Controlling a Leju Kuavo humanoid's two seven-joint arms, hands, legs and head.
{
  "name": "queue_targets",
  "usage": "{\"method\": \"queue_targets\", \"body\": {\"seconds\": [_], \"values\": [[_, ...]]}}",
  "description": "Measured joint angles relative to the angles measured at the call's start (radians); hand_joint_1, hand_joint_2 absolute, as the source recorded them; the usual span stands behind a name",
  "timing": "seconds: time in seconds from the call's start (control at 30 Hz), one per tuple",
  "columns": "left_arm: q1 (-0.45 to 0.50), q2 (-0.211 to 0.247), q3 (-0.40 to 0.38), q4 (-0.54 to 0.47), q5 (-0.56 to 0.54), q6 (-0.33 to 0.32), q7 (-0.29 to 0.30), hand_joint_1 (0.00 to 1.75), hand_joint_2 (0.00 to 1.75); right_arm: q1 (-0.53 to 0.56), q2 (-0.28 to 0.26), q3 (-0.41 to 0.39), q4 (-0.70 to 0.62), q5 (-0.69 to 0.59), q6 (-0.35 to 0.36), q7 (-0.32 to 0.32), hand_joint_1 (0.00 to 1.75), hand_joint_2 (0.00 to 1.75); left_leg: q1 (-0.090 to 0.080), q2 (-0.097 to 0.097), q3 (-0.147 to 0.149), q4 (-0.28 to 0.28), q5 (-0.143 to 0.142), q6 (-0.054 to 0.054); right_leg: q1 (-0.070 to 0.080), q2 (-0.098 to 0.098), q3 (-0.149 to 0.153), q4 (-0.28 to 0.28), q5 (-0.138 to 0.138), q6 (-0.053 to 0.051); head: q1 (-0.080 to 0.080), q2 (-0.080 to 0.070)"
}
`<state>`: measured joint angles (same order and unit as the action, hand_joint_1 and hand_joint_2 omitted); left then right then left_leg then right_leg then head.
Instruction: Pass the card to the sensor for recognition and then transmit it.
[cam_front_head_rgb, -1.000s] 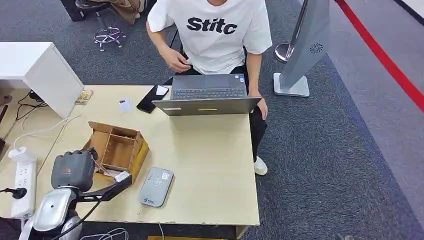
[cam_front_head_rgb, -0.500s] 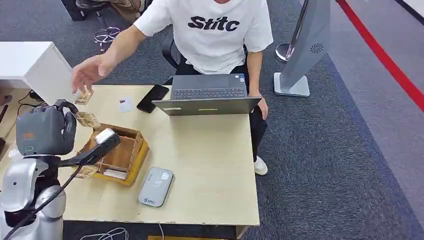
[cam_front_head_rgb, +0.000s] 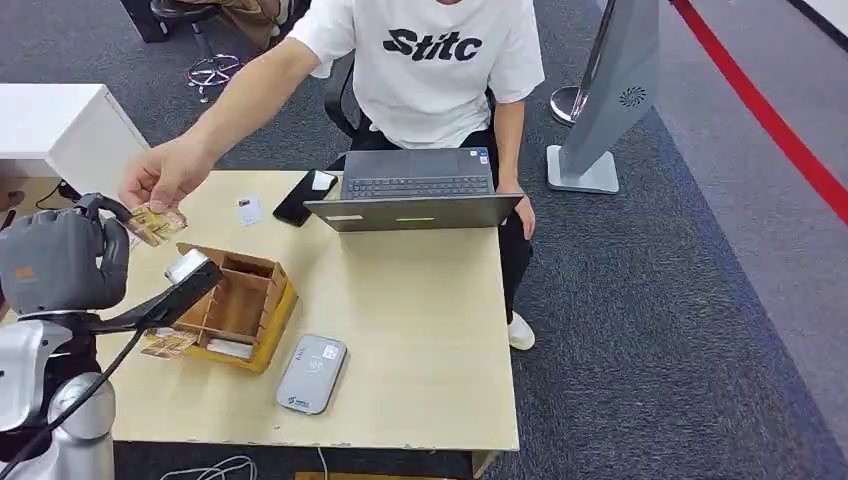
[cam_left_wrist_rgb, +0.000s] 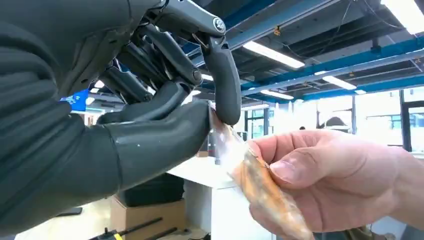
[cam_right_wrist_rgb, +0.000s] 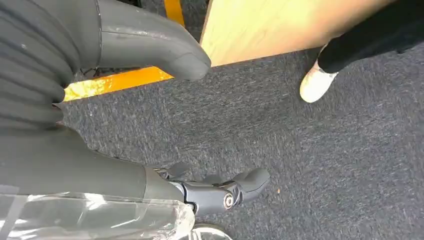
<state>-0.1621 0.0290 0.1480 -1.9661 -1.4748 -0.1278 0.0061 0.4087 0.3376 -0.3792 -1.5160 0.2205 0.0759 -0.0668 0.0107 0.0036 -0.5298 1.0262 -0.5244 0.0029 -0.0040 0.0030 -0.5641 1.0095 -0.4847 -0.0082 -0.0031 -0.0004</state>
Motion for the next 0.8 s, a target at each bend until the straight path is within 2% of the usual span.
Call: {"method": "queue_targets", "body": {"seconds": [0.17, 0.3, 0.4, 0.5, 0.57, 0.63, 0.73, 0.8], "values": [[0.002, 0.000, 0.003, -0.001, 0.006, 0.008, -0.004, 0.00, 1.75, 0.000, 0.000, 0.000, 0.000, 0.000, -0.002, -0.003, 0.00, 1.75, 0.000, 0.000, 0.000, 0.000, 0.000, 0.000, 0.000, 0.000, 0.000, 0.000, 0.000, 0.000, 0.000, 0.000], [0.025, -0.006, 0.016, -0.022, 0.076, 0.067, -0.033, 0.00, 1.75, 0.004, 0.000, 0.000, 0.000, -0.014, -0.011, -0.008, 0.00, 1.75, 0.000, 0.000, 0.000, 0.000, 0.000, 0.000, 0.000, 0.000, 0.000, 0.000, 0.000, 0.000, 0.000, 0.000], [0.036, -0.009, 0.024, -0.034, 0.094, 0.074, -0.043, 0.00, 1.75, 0.009, 0.000, 0.000, 0.000, -0.016, -0.012, -0.008, 0.00, 1.75, 0.000, -0.001, -0.001, 0.000, 0.000, 0.000, 0.000, -0.001, 0.000, 0.000, 0.000, 0.000, 0.000, 0.000], [0.052, -0.016, 0.041, -0.056, 0.157, 0.105, -0.062, 0.00, 1.75, 0.011, 0.000, 0.000, 0.000, -0.024, -0.018, -0.008, 0.00, 1.75, 0.000, 0.000, -0.001, 0.000, 0.000, 0.000, 0.000, 0.000, 0.000, 0.000, 0.000, 0.000, 0.000, 0.000], [0.087, -0.037, 0.066, -0.095, 0.267, 0.140, -0.093, 0.00, 1.75, 0.024, 0.000, 0.000, -0.006, -0.052, -0.036, -0.007, 0.00, 1.75, 0.000, 0.000, -0.001, 0.000, 0.000, 0.000, 0.000, 0.000, 0.000, 0.000, 0.000, 0.000, 0.000, 0.000], [0.145, -0.073, 0.108, -0.166, 0.430, 0.179, -0.141, 0.00, 1.75, 0.046, 0.000, 0.005, -0.027, -0.091, -0.059, 0.000, 0.00, 1.75, 0.000, 0.001, -0.002, 0.000, -0.001, 0.001, 0.000, 0.001, 0.000, 0.000, 0.000, 0.000, 0.000, 0.000], [0.251, -0.171, 0.235, -0.305, 0.750, 0.196, -0.215, 0.00, 1.75, 0.093, 0.000, 0.021, -0.071, -0.154, -0.105, 0.023, 0.00, 1.75, 0.000, 0.001, -0.002, 0.000, -0.004, 0.002, 0.000, 0.001, 0.000, 0.000, -0.004, 0.003, 0.000, 0.000], [0.323, -0.235, 0.350, -0.382, 0.928, 0.207, -0.219, 0.00, 1.75, 0.111, 0.000, 0.030, -0.096, -0.185, -0.138, 0.037, 0.00, 1.75, 0.000, 0.002, -0.002, 0.000, -0.005, 0.001, -0.001, 0.001, 0.000, 0.000, -0.005, 0.002, 0.000, 0.000]]}}
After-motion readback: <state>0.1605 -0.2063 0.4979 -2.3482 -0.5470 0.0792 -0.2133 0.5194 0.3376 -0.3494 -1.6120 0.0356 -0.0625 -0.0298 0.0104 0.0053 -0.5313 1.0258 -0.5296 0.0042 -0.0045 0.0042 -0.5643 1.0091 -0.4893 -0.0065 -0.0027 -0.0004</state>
